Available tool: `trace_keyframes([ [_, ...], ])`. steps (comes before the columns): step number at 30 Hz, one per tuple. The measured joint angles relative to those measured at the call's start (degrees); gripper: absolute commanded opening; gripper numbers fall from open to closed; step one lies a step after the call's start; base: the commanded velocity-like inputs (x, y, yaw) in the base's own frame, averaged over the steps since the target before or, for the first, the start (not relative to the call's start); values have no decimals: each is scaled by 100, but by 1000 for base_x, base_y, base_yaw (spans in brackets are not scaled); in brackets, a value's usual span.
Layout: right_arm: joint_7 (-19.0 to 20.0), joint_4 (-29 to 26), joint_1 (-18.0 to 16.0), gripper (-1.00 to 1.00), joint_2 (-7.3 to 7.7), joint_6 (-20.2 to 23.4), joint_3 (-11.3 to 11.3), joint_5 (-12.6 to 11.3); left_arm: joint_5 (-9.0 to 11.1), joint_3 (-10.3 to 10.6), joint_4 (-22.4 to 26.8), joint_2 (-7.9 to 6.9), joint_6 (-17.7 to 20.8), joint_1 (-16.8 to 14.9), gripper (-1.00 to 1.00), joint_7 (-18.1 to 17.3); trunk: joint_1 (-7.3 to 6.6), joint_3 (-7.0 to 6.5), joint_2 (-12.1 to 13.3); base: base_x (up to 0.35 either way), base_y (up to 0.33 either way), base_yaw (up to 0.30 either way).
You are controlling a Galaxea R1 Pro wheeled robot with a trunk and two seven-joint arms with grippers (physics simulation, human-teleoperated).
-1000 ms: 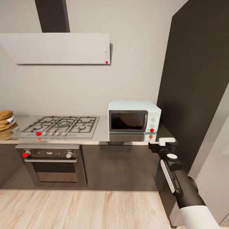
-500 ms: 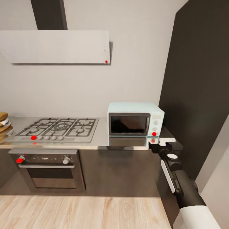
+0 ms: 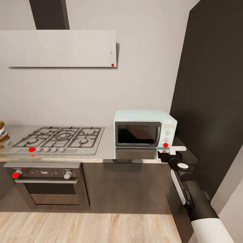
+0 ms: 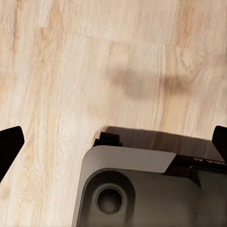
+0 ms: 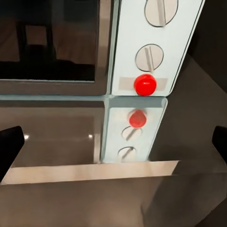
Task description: In the kitchen, take the popcorn bag from the countertop, put it into the microwave, and heat it until the popcorn is cooked so the cooked popcorn ends up inside the bag.
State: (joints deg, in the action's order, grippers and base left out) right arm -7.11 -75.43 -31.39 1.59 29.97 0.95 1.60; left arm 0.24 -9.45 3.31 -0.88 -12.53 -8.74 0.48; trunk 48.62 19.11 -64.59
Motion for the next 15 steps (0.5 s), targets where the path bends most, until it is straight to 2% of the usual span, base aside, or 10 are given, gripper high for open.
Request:
trace_keyframes([
  [15, -4, -108, 55, 100, 20, -34, 26, 40, -16, -13, -1, 120, -11, 8, 100, 0, 1, 0, 0, 5, 0, 0],
])
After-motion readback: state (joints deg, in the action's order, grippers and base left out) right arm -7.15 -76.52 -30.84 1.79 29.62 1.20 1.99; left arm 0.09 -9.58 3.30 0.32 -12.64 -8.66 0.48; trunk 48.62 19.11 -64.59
